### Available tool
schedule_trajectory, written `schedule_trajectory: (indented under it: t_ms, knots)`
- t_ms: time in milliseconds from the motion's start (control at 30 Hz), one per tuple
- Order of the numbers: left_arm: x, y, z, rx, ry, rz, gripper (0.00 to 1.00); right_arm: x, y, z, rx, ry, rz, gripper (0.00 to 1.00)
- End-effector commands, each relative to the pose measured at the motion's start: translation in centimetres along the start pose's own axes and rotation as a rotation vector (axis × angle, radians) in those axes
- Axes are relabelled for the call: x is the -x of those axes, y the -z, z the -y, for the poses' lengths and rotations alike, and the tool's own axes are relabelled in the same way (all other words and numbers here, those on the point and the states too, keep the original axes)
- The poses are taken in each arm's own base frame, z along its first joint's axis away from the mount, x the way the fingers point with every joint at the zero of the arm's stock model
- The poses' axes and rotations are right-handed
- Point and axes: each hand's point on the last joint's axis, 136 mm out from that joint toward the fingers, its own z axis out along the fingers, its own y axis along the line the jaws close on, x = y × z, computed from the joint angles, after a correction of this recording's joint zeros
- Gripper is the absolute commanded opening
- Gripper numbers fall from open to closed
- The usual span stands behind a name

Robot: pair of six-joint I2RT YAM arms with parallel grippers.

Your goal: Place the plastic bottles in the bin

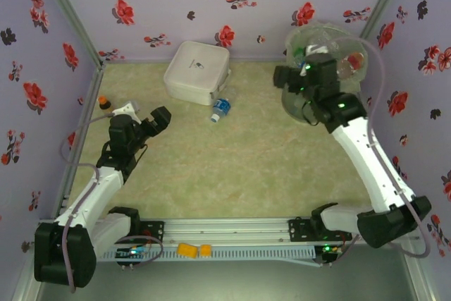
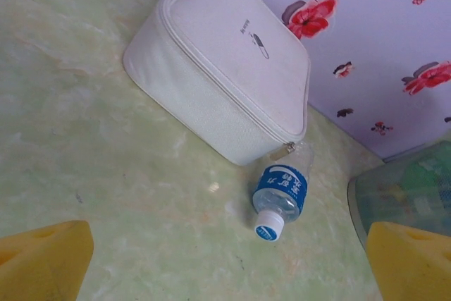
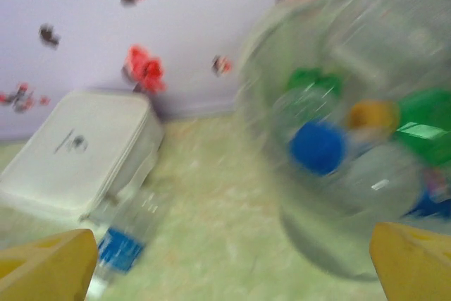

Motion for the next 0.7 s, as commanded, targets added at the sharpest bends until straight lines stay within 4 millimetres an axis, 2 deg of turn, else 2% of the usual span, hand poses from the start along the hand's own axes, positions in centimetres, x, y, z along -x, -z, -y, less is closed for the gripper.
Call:
schedule_trajectory:
  t_ms: [0,100,200,400,567,667]
  knots:
    - [1.1,0.6,2.1,-0.067,-0.066,0.028,1.00,-2.5,-1.9,-3.5,0.067,-0.046,-0.029,1.00]
    - [0.8,0.6,1.9,-0.063,-0.067,0.021,1.00,-6.1,-3.9,-6.4,0.095,-0.022,-0.118,1.00]
    - [0.7,0.5,1.8,-0.061,-0.063,0.019,1.00,-9.7,-5.9,-8.6,0.069,-0.016,-0.179,1.00]
    - [0.0,0.7,1.5,-0.065,-0.060,0.012,1.00,-15.7,-10.8,-11.7,0.004,-0.048,-0.250,1.00]
    - [-0.7,1.1,1.1,-0.058,-0.062,0.001,1.00,-18.5,-15.3,-14.3,-0.012,-0.029,-0.286,1.00]
    - [-1.0,1.5,0.9,-0.054,-0.068,-0.009,1.00,-19.6,-17.8,-15.0,-0.041,-0.001,-0.301,1.00]
